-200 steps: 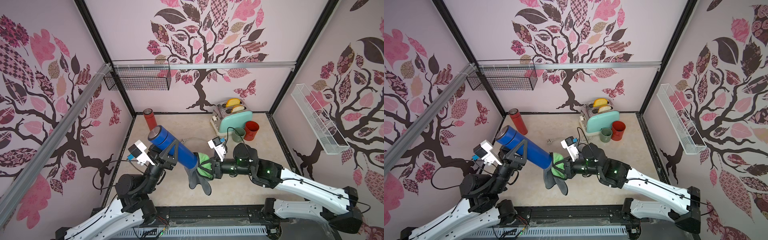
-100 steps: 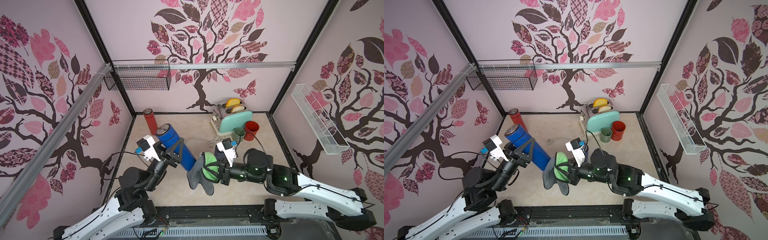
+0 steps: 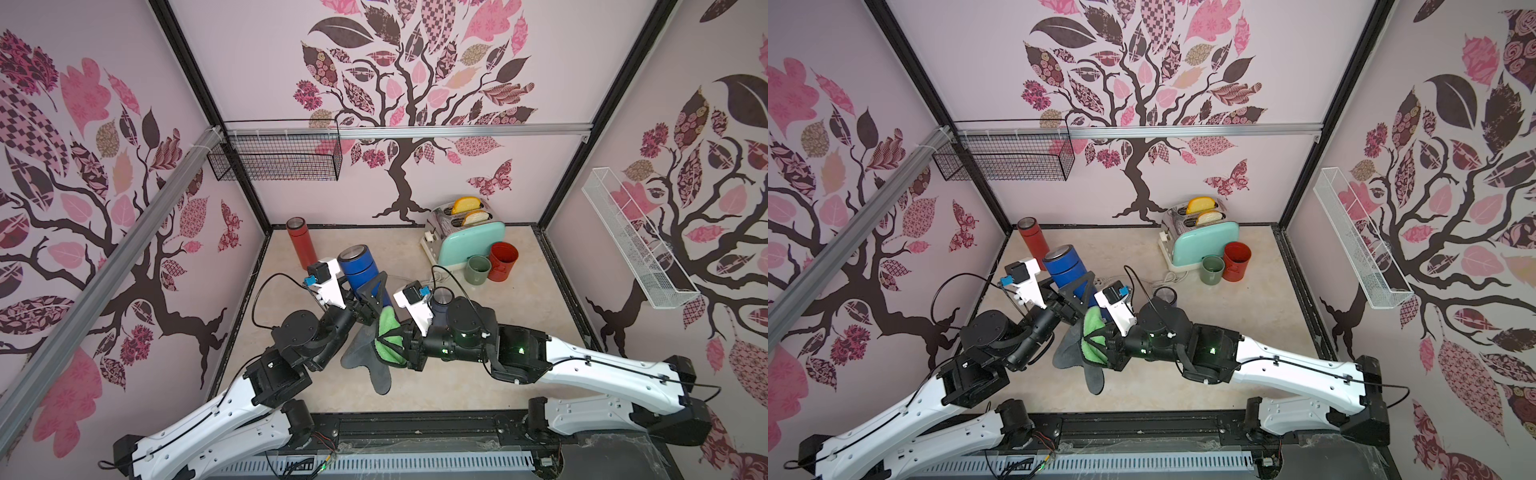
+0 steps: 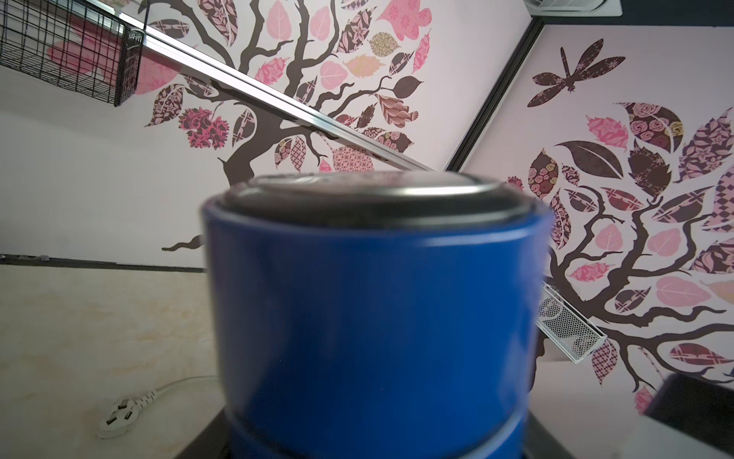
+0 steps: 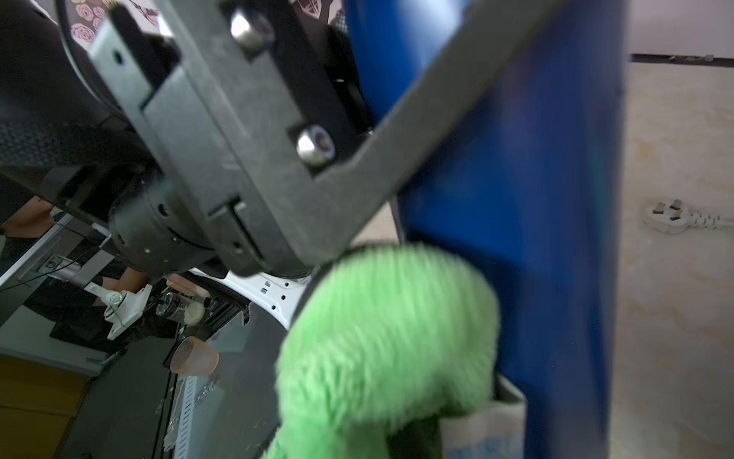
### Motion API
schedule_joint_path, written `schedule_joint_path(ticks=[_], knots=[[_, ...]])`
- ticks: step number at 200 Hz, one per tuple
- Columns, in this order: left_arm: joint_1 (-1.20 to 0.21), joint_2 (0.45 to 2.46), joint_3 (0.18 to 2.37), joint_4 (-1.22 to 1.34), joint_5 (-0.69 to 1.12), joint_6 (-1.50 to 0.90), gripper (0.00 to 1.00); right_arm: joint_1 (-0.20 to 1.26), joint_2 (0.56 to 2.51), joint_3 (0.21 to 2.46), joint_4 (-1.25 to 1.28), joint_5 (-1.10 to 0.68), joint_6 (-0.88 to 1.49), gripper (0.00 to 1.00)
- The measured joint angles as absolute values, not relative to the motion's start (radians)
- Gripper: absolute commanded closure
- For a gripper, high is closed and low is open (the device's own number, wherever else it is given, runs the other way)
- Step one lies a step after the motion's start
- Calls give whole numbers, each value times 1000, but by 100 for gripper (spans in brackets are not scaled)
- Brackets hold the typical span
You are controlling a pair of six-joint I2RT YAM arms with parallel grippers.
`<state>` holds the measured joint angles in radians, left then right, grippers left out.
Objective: Wipe the surface of the thermos
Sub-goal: Wipe the dirt from the surface of the thermos, then place the thermos at the center of the board.
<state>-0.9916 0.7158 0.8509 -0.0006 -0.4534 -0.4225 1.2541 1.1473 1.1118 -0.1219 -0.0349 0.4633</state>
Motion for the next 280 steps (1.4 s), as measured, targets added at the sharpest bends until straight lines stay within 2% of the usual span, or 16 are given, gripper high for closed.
schedule_joint_path(ticks=[47, 78, 94, 142, 164, 185, 203, 243, 280], knots=[[-993, 649, 852, -51, -559, -344, 100, 1246, 964, 1058, -218, 104, 464, 100], [-981, 637, 715, 175, -667, -128, 100, 1242, 894, 1077, -280, 183, 455, 100], [-926, 686, 647, 290, -668, -24, 100, 1242, 868, 1086, -315, 223, 442, 100], [-556, 912, 553, 511, -537, 13, 100, 1211, 832, 1119, -410, 297, 414, 100], [-391, 1062, 506, 680, -495, -13, 100, 1125, 834, 1127, -455, 264, 418, 100], [-293, 1238, 495, 836, -473, -34, 100, 1026, 853, 1126, -480, 199, 422, 100], [-247, 1378, 506, 947, -457, -49, 100, 973, 874, 1121, -490, 142, 422, 100], [-213, 1664, 653, 1095, -416, -39, 100, 951, 923, 1119, -489, 48, 417, 100], [-210, 1830, 767, 1158, -408, -15, 100, 896, 952, 1127, -494, -19, 396, 100]])
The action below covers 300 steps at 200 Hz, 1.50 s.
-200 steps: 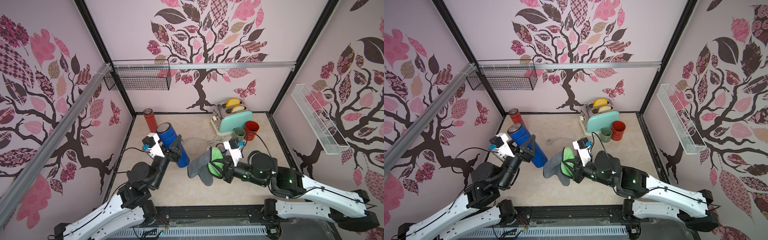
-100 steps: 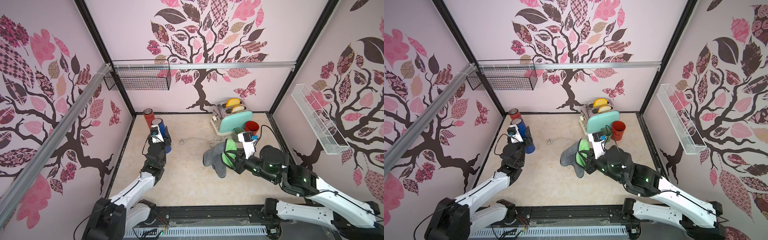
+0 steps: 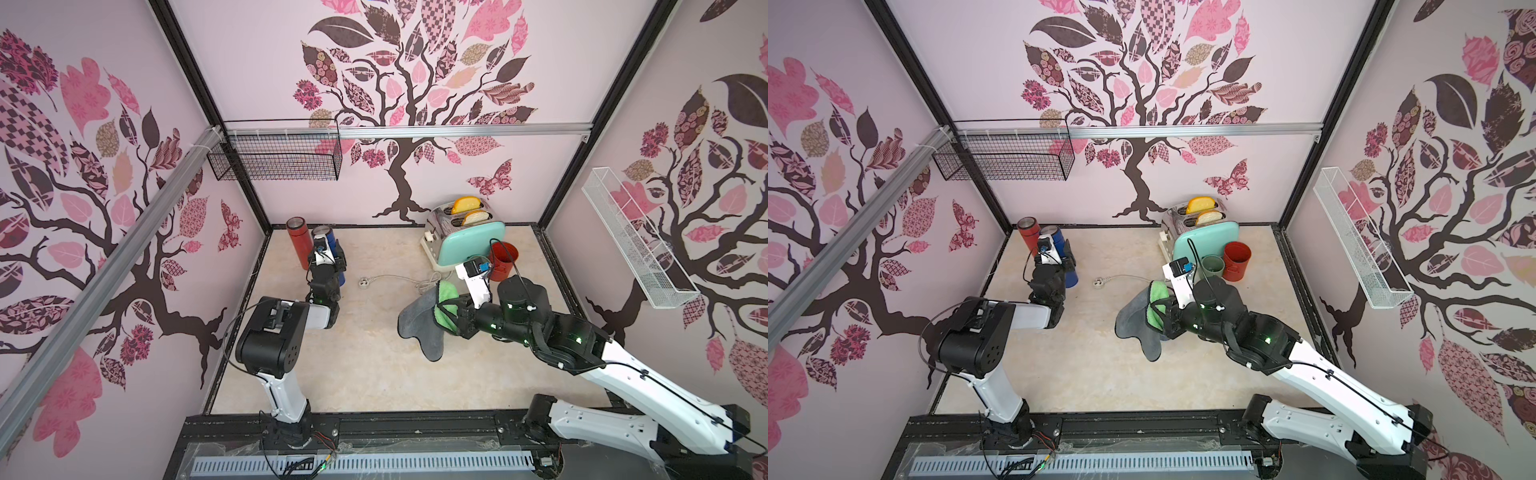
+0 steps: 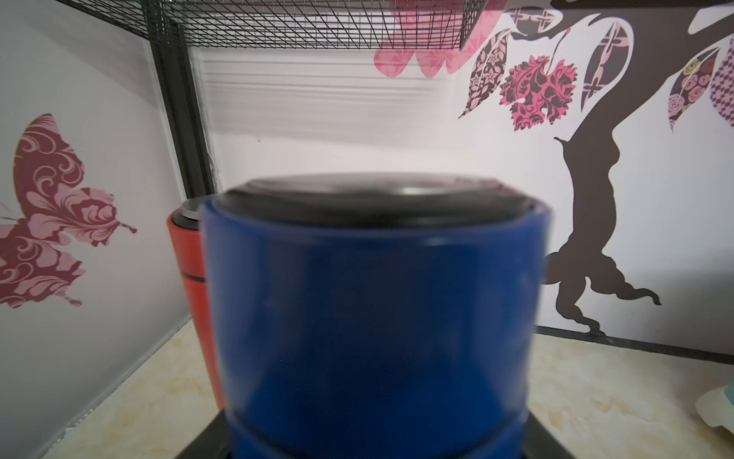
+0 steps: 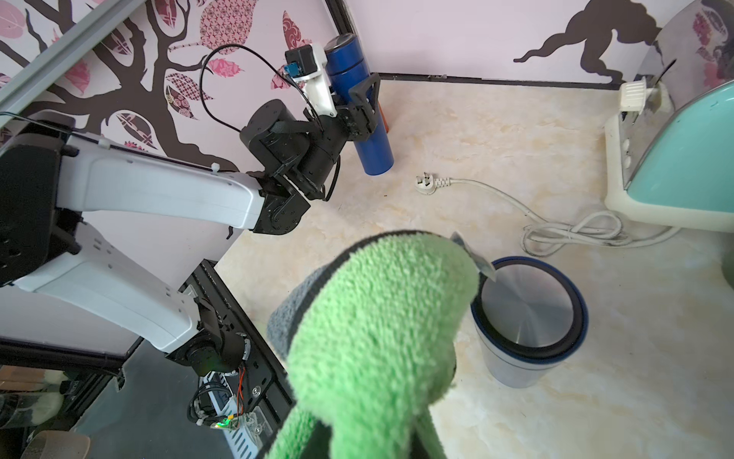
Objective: Wipe the surface of the thermos
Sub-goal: Place the thermos at the center of the board.
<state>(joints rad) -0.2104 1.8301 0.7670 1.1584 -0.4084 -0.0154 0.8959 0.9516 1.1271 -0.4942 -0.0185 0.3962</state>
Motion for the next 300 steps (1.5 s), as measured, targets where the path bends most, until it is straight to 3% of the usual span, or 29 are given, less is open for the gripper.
schedule_joint_path(ticks=[73, 257, 277, 300], knots=[[-199, 2036, 917, 1200, -421, -2, 100, 678, 968, 1121, -476, -189, 382, 100], [-188, 2156, 991, 1311, -361, 29, 100, 664, 1022, 1116, -417, -287, 362, 100], [-188, 2156, 991, 1311, -362, 29, 75, 664, 1022, 1113, -413, -291, 362, 100], [-188, 2156, 991, 1312, -363, 28, 28, 663, 1022, 1111, -412, -293, 362, 100]])
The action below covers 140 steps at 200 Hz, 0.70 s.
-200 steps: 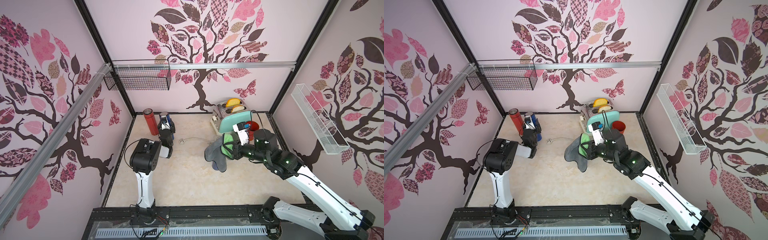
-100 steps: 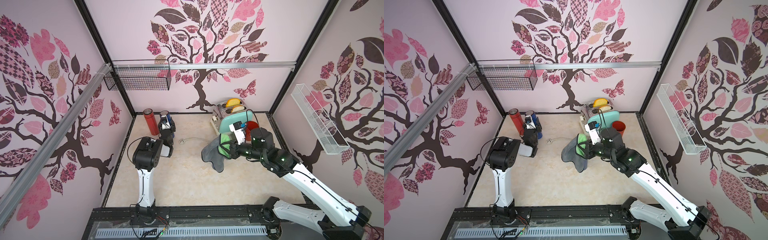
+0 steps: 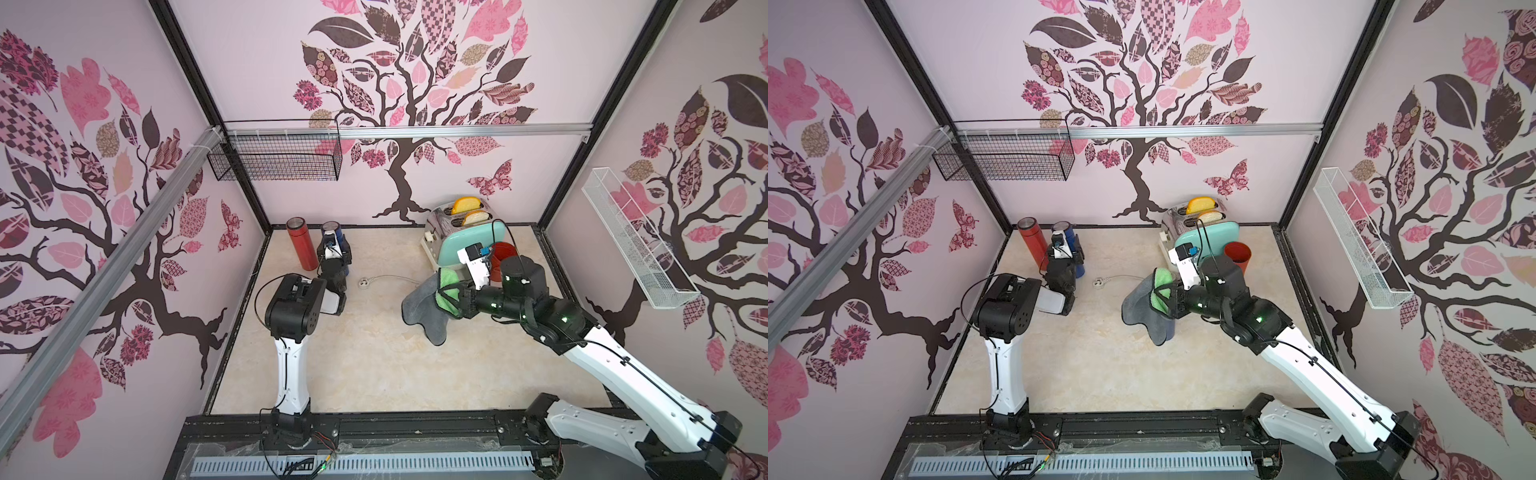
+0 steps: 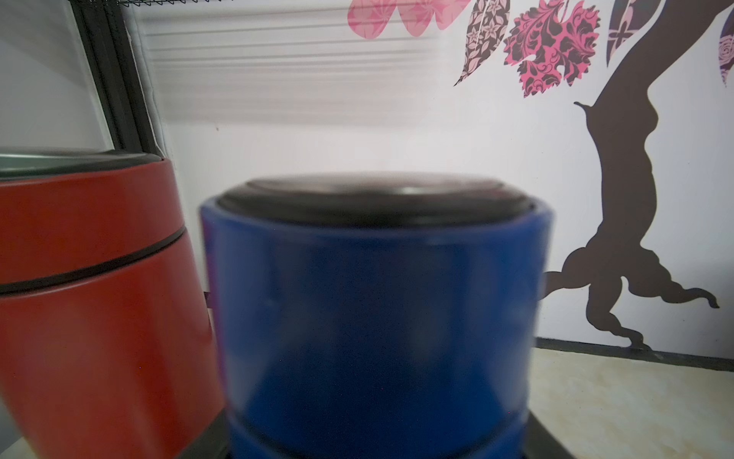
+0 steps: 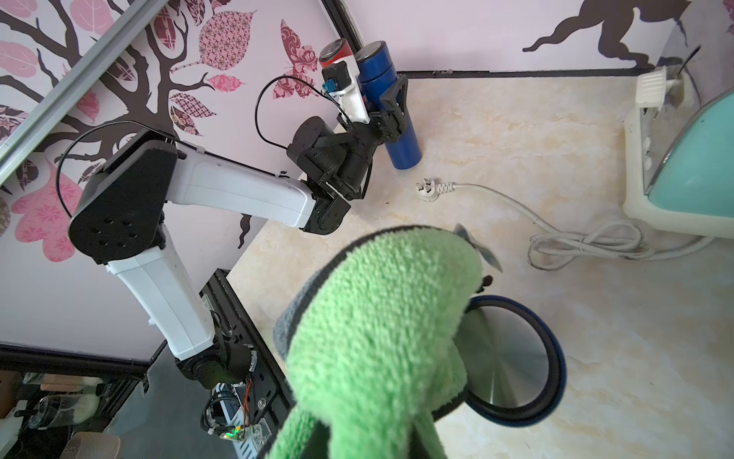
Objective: Wipe the surface of the thermos
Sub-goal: Place the thermos at the center of the board.
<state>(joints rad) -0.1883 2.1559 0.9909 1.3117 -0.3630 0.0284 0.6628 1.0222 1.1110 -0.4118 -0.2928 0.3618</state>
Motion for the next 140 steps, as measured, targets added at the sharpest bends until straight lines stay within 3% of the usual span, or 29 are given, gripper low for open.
schedule_joint_path(ticks=[11, 32, 95, 140], knots=[[-189, 2156, 991, 1310, -364, 30, 15, 662, 1022, 1111, -411, -293, 362, 100], [-189, 2156, 985, 1301, -365, 29, 2, 659, 1022, 1111, -411, -293, 362, 100], [-192, 2109, 884, 1287, -399, 27, 2, 659, 1018, 1111, -411, -303, 363, 100], [-251, 1879, 711, 1275, -460, 41, 2, 659, 994, 1114, -406, -324, 382, 100]])
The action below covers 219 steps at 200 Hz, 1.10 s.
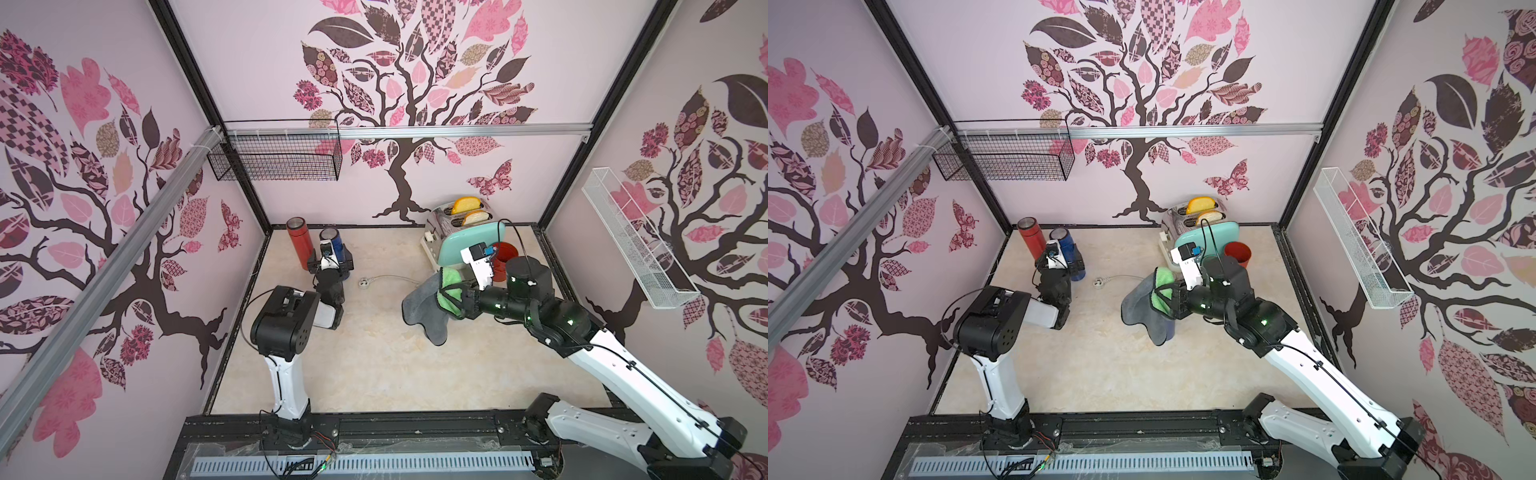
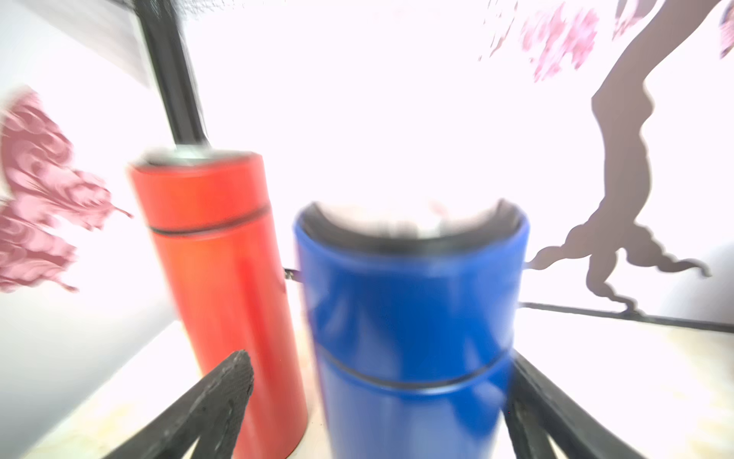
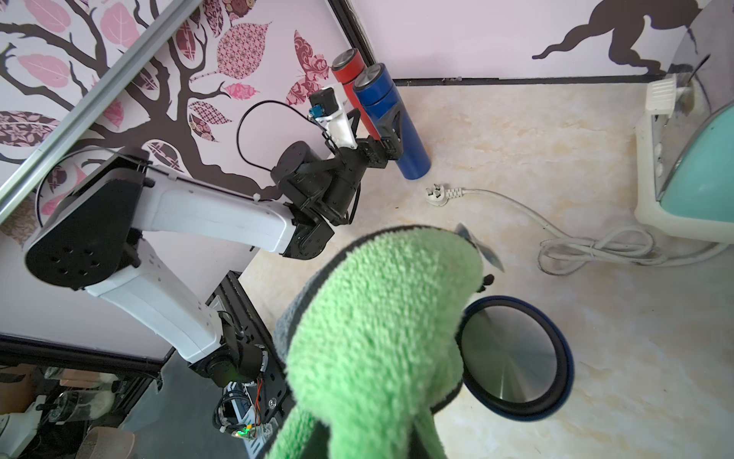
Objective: Wipe the surface of the thermos
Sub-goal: Place the thermos at the center of the board, then pick up the thermos from the center of the board.
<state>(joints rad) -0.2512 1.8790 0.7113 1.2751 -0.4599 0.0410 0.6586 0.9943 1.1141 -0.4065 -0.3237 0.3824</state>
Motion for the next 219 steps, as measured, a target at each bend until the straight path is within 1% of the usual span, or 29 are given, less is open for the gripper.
schedule_joint_path(ticks=[23, 46, 77, 99, 128, 151, 164, 184, 199, 219], knots=[[-329, 1726, 629, 1229, -495, 58, 2, 659, 995, 1134, -406, -339, 392, 100], [-405, 1545, 548, 1113, -517, 38, 2, 658, 994, 1172, -408, -345, 397, 100], [-441, 1290, 470, 904, -538, -43, 2, 659, 988, 1220, -417, -337, 400, 100], [-449, 1106, 445, 728, -490, -124, 2, 659, 983, 1266, -452, -309, 390, 100], [-459, 921, 444, 526, -366, -231, 2, 657, 1003, 1373, -517, -251, 368, 100], [-494, 840, 445, 393, -283, -285, 2, 657, 1035, 1468, -575, -191, 353, 100], [-559, 811, 445, 341, -263, -287, 2, 657, 1057, 1517, -614, -150, 341, 100], [-698, 804, 445, 292, -249, -265, 2, 641, 1087, 1568, -669, -97, 328, 100], [-800, 829, 445, 276, -253, -236, 2, 588, 1102, 1584, -703, -98, 322, 100], [-922, 882, 445, 276, -267, -195, 2, 439, 1118, 1583, -741, -180, 321, 100]])
